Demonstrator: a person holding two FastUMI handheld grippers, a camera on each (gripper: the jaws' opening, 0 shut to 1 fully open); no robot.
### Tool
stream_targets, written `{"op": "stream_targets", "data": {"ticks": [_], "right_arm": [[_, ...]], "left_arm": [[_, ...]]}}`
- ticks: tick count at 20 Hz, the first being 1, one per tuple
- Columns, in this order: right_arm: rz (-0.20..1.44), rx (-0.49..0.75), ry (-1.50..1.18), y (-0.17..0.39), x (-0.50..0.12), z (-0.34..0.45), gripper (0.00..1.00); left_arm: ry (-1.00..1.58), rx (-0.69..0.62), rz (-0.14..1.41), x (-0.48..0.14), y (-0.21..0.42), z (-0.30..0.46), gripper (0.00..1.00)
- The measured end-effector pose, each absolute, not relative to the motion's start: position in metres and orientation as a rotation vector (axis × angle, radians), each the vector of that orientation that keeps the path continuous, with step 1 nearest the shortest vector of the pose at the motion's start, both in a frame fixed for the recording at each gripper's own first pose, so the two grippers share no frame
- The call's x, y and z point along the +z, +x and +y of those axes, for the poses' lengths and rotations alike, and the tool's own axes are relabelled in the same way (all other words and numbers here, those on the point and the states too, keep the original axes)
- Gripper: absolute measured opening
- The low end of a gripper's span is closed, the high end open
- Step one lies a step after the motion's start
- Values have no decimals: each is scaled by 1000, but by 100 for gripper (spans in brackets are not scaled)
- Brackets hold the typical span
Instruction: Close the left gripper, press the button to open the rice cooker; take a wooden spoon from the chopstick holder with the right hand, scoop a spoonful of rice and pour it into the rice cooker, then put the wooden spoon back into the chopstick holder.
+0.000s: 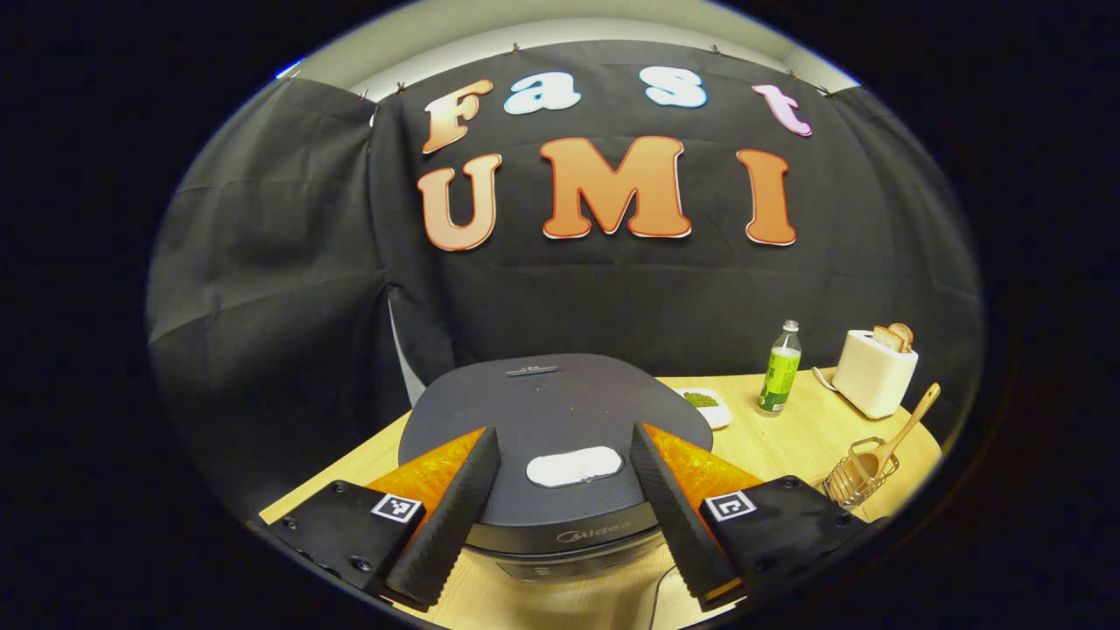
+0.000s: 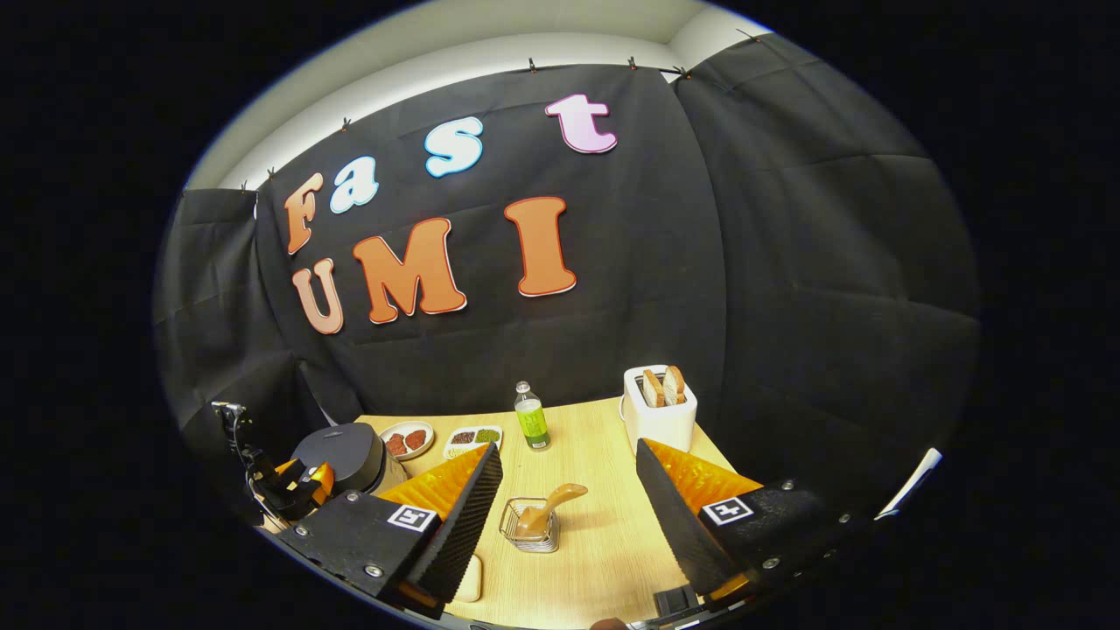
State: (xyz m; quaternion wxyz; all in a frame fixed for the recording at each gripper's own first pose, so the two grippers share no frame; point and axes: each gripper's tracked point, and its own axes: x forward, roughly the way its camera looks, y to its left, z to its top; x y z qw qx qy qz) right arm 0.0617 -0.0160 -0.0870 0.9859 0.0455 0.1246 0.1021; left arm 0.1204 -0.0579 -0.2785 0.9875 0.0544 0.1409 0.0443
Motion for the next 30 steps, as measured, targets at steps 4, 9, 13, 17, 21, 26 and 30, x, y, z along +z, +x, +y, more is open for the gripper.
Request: {"op": "stream_targets", "data": {"ticks": [4,9,13,17,21,26,30], "right_arm": [[262,179,93,60,-92,-24,95],[231,168,82,56,-79,-25,95],[206,173,77,56,-71,-20,94],[186,177,79,56,-61,-16,95],[156,175,67,57,-48,-13,95],[110,179,37,54,-24,-9,100],[66,194,10,49,-5,-2,95]], "left_arm": [[141,85,285,-282,121,-58,100],[158,90,346,-275,121,-53,97],[158,97,346,-244,116,-50,96],[126,81,280,-170,112,-40,100],[91,106,239,-76,93,-15,99],[95,121,116,35,57,3,96],[92,134,85,62,35,13,96]]}}
